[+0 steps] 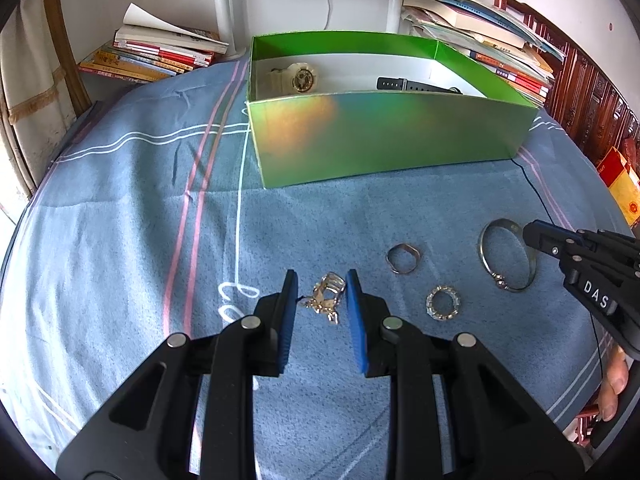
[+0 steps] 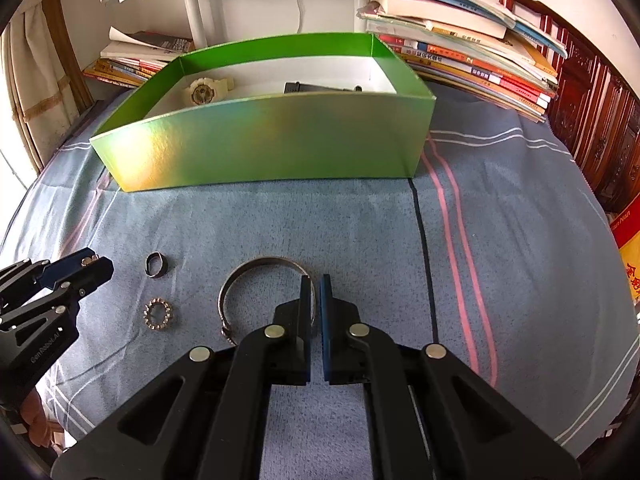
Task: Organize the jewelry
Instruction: 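Lift the bangle and charm with both tools toward the green box, then open both tools over the green box to drop bangle and charm, then move the right tool to the beaded silver ring while the left tool reaches the plain silver ring, then close the right tool on the beaded ring while the left tool closes on the plain ring, then carry both rings over the green box and open both tools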
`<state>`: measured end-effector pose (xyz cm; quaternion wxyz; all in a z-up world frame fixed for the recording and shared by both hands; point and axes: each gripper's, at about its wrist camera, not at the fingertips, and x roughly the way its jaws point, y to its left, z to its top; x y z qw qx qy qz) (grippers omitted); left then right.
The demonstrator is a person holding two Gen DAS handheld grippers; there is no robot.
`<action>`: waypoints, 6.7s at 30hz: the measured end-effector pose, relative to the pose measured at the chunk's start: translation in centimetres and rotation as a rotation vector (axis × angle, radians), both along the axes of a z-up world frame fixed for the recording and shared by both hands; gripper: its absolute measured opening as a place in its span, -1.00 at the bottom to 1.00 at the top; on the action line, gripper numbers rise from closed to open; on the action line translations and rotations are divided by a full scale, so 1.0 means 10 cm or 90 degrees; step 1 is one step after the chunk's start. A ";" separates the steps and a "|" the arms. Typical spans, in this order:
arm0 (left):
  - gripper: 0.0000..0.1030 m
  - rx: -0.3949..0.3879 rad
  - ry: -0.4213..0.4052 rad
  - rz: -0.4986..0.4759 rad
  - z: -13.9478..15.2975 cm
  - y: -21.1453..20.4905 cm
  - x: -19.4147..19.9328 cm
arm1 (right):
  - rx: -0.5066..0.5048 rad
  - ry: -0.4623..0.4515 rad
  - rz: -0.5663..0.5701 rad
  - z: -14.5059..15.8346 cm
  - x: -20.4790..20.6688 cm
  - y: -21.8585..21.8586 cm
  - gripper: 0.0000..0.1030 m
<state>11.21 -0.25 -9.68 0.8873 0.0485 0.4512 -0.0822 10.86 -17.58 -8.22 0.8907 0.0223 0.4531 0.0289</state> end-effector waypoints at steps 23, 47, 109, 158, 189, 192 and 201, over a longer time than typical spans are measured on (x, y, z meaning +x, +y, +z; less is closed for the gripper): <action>-0.52 -0.005 0.003 -0.003 -0.07 0.00 -0.06 | -0.009 0.007 0.028 -0.07 0.06 0.10 -0.92; -0.52 -0.036 -0.090 -0.022 0.95 -0.10 1.27 | 0.005 -0.081 -0.011 0.74 1.30 -0.14 -0.92; 0.10 0.017 0.040 -0.081 -0.10 -0.36 0.23 | 0.027 0.030 0.058 -0.11 0.09 0.20 -0.44; -0.60 -0.008 0.007 -0.018 -0.06 -0.13 0.36 | 0.001 -0.019 0.076 -0.03 0.19 0.33 -0.60; -0.60 -0.037 -0.161 0.009 1.30 -0.16 1.16 | 0.053 -0.136 -0.002 0.99 1.28 -0.06 -0.60; -0.60 -0.017 -0.114 0.014 1.01 -0.24 1.47 | 0.050 -0.086 -0.001 0.68 1.52 0.02 -0.60; -0.31 0.013 -0.048 0.050 0.48 -0.15 1.77 | 0.032 -0.048 -0.002 0.34 1.66 0.09 -0.40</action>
